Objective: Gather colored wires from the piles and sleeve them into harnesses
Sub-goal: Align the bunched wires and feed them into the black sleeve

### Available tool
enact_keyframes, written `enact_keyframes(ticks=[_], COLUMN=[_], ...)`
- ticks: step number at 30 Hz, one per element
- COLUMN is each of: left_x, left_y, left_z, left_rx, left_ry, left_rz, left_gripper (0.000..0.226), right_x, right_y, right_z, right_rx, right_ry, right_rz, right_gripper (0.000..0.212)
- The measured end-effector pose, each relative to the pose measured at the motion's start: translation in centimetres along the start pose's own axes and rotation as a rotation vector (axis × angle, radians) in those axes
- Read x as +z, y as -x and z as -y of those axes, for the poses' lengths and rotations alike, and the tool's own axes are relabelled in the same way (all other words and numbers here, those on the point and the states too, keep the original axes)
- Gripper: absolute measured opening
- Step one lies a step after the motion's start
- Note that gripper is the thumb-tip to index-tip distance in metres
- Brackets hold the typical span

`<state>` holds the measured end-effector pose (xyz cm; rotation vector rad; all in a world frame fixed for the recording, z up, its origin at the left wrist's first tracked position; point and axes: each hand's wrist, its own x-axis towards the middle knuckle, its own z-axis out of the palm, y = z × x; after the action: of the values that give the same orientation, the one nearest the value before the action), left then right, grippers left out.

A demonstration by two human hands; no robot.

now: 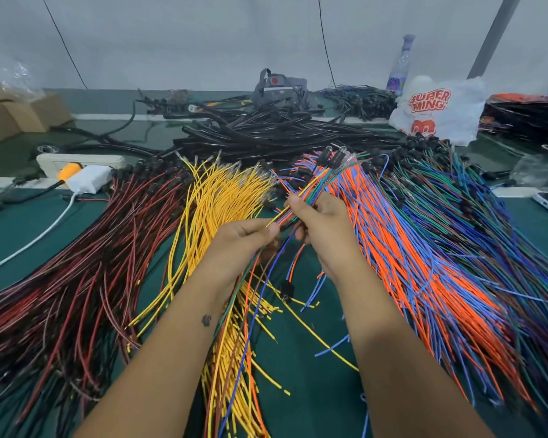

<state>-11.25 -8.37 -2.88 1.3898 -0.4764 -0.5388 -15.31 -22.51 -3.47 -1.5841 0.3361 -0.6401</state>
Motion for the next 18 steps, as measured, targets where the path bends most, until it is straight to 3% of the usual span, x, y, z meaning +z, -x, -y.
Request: enact_keyframes(ticks=[4,8,12,15,18], left_x=[0.1,-0.3,-1.5,-2.8,-4.0], left_y=[-0.1,0.1,0.3,0.5,0.0], left_z=[-0.3,-0.1,-1.2,-3.4,-6.0], left_rx=[-0.144,-0.215,-0.265,-0.195,-0.08], left_ry=[0.184,0.052,-0.07,-0.37,-0.918], left_rz=[0.114,0.314,0.423,0.433,0.365], left_gripper=[0.028,0.026,0.023,0.025,0.028], right_x=[-0.2,-0.7,-2.2,-2.8,-2.6], right_y=[0.0,-0.1,-0.8,-1.3,-1.4], right_z=[-0.4,0.1,0.7,1.0,1.3], right_rx=[-0.012,-0.068,-0.071,-0.118,-0.23], right_ry=[-0.027,-0.041,-0.218,-0.311,-0.319], right_rz=[-0.027,-0.106,-0.286,-0.404,-0.536], right_gripper=[0.018,0.02,0.025,0.021,0.024])
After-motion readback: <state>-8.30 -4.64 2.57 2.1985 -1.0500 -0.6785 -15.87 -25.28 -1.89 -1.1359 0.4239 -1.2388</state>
